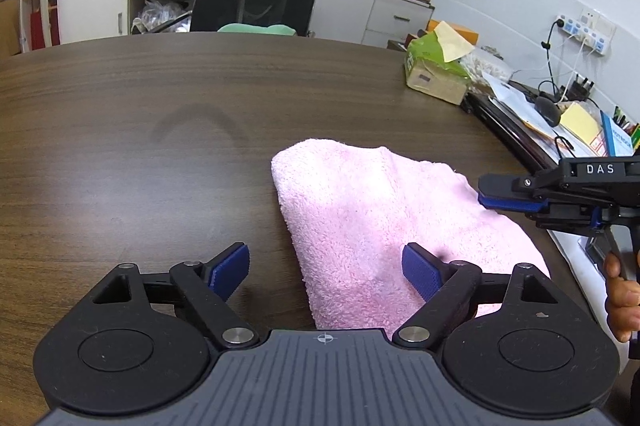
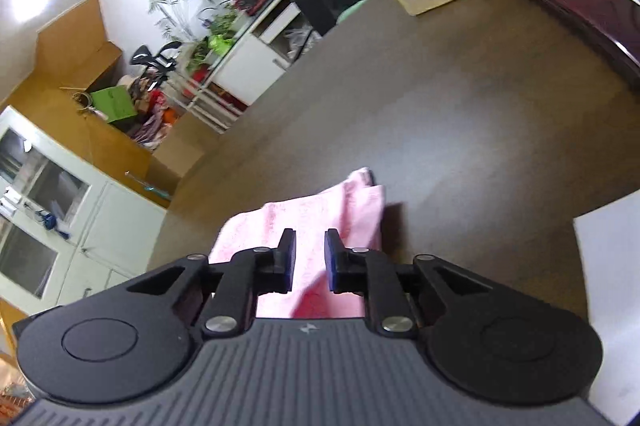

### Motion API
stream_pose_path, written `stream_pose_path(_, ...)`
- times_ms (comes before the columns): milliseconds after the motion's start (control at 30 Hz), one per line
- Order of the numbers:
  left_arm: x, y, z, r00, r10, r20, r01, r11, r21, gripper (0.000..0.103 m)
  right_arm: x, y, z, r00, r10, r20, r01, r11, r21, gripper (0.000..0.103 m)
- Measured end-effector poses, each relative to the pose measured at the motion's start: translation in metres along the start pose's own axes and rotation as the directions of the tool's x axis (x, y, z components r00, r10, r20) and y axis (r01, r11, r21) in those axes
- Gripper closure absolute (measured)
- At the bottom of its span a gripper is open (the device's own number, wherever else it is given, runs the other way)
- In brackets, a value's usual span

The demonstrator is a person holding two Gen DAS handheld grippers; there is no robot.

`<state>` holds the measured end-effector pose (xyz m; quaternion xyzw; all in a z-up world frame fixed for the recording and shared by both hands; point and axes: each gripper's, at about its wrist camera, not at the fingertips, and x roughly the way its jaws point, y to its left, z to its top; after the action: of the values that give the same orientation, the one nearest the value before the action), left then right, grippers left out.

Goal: Fold towel
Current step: 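Close the right tool on the edge of the folded towel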

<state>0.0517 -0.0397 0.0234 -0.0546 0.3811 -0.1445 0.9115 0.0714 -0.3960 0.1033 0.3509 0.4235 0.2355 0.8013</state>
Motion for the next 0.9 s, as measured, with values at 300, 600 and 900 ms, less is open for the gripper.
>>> stream_pose_path(300,0.002,-0.002,-0.002,1.000,-0.002,-0.008,0.003,1.000,0.010,0.016,0.006,0.003,-0.004,0.999,-0.040,-0.020,0.040,0.999,-0.026,0.062)
stream_pose_path(600,0.002,-0.004,-0.004,1.000,0.001,-0.010,-0.001,1.000,0.012,0.014,0.011,0.000,-0.006,0.997,0.076,-0.020,-0.077,0.997,-0.009,0.089)
stream_pose_path(900,-0.006,-0.001,-0.002,1.000,0.003,0.017,-0.003,1.000,-0.013,0.010,-0.013,0.021,-0.011,0.995,0.003,0.103,0.009,0.993,-0.115,0.102)
